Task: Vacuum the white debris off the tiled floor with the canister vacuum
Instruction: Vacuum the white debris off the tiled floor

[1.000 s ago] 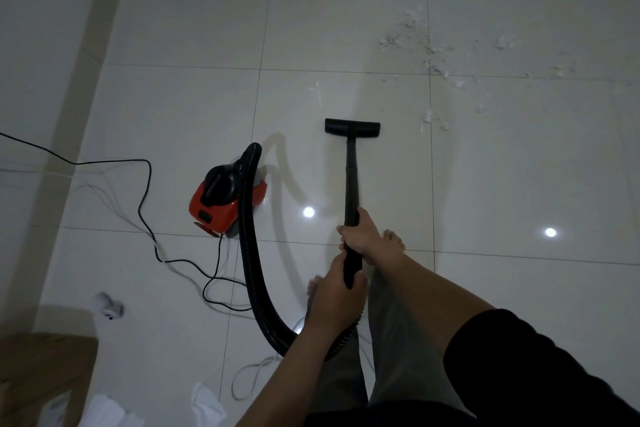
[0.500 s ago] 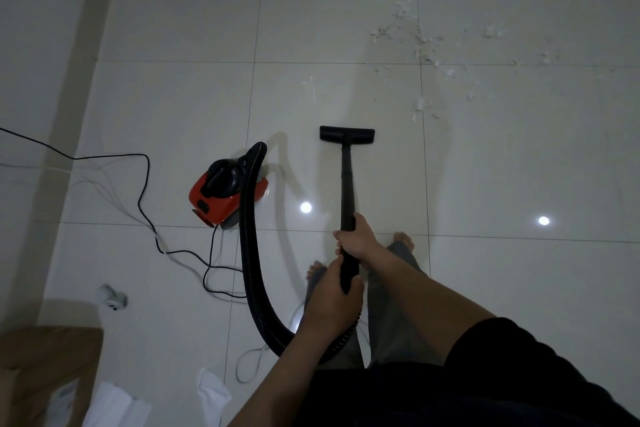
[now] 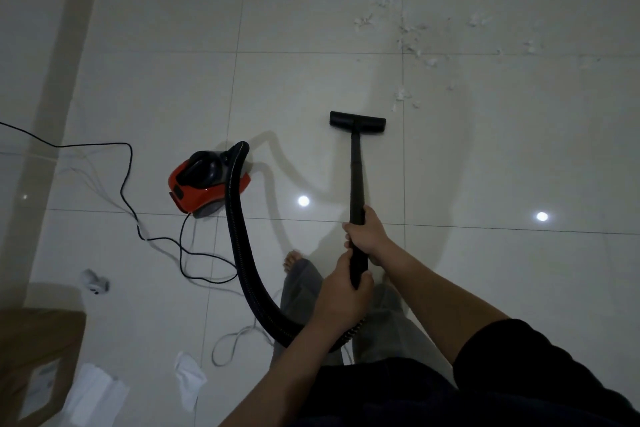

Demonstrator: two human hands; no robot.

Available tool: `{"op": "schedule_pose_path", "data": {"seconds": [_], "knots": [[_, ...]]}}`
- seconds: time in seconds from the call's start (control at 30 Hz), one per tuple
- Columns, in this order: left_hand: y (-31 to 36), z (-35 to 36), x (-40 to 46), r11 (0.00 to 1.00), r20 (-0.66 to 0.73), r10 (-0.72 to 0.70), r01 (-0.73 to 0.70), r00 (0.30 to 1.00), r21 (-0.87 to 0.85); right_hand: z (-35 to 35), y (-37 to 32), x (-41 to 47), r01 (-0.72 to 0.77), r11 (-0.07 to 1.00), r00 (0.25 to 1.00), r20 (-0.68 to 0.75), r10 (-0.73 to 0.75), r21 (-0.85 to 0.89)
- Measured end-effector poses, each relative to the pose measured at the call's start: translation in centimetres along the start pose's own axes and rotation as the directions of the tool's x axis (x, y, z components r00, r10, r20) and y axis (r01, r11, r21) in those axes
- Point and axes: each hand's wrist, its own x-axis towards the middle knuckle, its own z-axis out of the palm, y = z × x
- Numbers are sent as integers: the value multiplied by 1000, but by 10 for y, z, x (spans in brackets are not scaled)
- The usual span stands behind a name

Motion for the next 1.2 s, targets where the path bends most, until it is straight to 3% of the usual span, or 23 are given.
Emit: {"op": "schedule_pose_path", "data": {"seconds": [0.3, 0.53, 1.2], "knots": [[39, 100, -2, 999, 25, -38, 39, 999, -28, -104, 26, 0, -20, 996, 1000, -8, 19, -88], [57, 143, 3, 997, -33, -57, 56, 998, -52, -143, 30, 9, -19, 990, 999, 43, 26, -139], [99, 109, 93, 994, -15, -97, 96, 995, -44, -142, -49, 79, 32, 992, 997, 76, -23, -120]]}}
